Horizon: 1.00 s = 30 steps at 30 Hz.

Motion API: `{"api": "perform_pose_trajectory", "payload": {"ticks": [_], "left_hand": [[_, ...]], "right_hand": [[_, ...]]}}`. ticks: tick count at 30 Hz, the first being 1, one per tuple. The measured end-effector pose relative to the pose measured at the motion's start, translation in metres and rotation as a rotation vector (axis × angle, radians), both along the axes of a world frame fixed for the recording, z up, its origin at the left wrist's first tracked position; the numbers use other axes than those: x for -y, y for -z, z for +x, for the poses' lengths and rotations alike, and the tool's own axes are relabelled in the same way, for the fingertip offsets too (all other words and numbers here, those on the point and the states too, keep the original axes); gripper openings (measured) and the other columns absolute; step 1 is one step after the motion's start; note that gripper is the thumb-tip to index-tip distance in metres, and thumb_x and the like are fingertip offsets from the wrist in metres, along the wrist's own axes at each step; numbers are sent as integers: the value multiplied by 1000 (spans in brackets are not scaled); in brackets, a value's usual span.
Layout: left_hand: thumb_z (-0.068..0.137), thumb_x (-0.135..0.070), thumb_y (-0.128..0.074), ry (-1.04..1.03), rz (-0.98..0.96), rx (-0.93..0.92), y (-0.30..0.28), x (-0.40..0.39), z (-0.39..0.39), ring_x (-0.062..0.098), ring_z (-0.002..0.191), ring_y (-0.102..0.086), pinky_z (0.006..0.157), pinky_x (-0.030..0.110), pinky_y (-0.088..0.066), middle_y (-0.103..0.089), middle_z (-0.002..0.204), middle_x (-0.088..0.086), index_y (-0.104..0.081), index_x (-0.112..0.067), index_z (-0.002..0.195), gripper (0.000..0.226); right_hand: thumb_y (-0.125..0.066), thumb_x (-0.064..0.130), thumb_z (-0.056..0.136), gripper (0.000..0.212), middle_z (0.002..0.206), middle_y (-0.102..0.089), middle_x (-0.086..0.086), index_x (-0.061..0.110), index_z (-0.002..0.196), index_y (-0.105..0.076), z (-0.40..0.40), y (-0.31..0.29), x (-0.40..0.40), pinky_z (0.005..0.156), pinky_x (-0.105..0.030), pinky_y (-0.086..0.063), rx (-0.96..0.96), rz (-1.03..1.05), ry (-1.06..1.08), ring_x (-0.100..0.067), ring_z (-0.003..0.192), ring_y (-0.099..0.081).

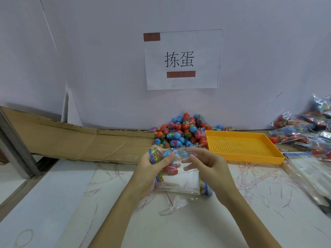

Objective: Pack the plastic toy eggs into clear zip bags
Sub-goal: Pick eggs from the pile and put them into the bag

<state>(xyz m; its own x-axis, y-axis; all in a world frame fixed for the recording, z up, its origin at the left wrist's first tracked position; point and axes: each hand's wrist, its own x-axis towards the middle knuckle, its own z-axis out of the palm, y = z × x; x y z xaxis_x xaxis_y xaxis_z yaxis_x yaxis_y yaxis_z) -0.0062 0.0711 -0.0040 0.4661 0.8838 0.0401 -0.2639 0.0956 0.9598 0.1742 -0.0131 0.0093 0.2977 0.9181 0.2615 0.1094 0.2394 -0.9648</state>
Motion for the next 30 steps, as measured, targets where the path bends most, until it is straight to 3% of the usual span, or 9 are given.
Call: {"api": "perform_pose_trajectory", "payload": {"ticks": [2, 6, 9, 12, 16, 20, 24, 27, 30], "left_hand": [[77, -37, -90, 19, 23, -27, -1, -1, -2, 35, 102, -75, 78, 40, -64, -75, 113, 17, -70, -14, 108, 43], [76, -52, -84, -43, 301, -189, -9, 2, -4, 8, 117, -69, 88, 20, -58, -71, 127, -15, -63, -41, 127, 56], [84, -40, -84, -104, 497, -216, -10, 3, -5, 6, 123, -64, 99, 18, -52, -70, 128, -16, -62, -36, 133, 54], [86, -35, -82, -88, 519, -241, -10, 10, -2, 11, 111, -71, 92, 20, -55, -76, 114, -11, -70, -29, 124, 40], [92, -26, -72, -112, 494, -275, -6, 14, 5, 15, 98, -76, 88, 31, -62, -79, 101, -7, -75, -20, 114, 22], [95, -29, -65, -117, 406, -174, -10, 13, 5, 21, 95, -78, 84, 33, -63, -80, 102, 1, -73, -9, 115, 30], [101, -22, -62, -125, 371, -166, -11, 16, 6, 26, 87, -79, 76, 35, -65, -80, 99, 4, -70, -13, 118, 21], [104, -20, -59, -160, 374, -195, -12, 17, 4, 29, 75, -78, 68, 35, -64, -80, 92, 5, -71, -14, 111, 15], [104, -22, -58, -166, 399, -253, -10, 18, 6, 27, 73, -78, 68, 36, -64, -80, 90, 3, -71, -11, 108, 17]], "right_hand": [[-66, 8, 97, 23, 93, -79, 1, 21, 116, -72, 0, 0, 0, 73, -24, -60, 34, 60, 44, -19, 80, -76], [-65, 3, 96, 31, 87, -76, 11, 25, 117, -71, 2, 2, 2, 63, -23, -58, 350, 214, 178, -10, 75, -72], [-68, 12, 95, 30, 89, -73, 18, 28, 120, -72, -2, 5, 4, 59, -8, -46, 622, 295, 219, -1, 79, -67], [-62, 26, 95, 31, 97, -75, 15, 24, 125, -72, -10, 9, 5, 65, -1, -41, 737, 349, 168, 3, 82, -64], [-59, 25, 97, 31, 107, -73, 12, 22, 126, -71, -11, 12, 2, 69, -2, -43, 784, 352, 168, 1, 89, -62], [-62, 14, 95, 24, 110, -70, 8, 15, 118, -72, -10, 10, 0, 63, -12, -54, 763, 415, 313, -2, 92, -61], [-62, 10, 93, 23, 109, -64, 16, 14, 113, -73, -17, 9, 2, 67, -4, -50, 638, 439, 344, 9, 100, -60], [-64, 14, 93, 20, 105, -67, 14, 17, 110, -74, -15, 9, 2, 64, -6, -51, 590, 420, 341, 0, 97, -64], [-70, 14, 91, 19, 104, -71, 10, 17, 109, -76, -15, 12, 0, 61, -4, -47, 690, 404, 360, 0, 89, -63]]}}
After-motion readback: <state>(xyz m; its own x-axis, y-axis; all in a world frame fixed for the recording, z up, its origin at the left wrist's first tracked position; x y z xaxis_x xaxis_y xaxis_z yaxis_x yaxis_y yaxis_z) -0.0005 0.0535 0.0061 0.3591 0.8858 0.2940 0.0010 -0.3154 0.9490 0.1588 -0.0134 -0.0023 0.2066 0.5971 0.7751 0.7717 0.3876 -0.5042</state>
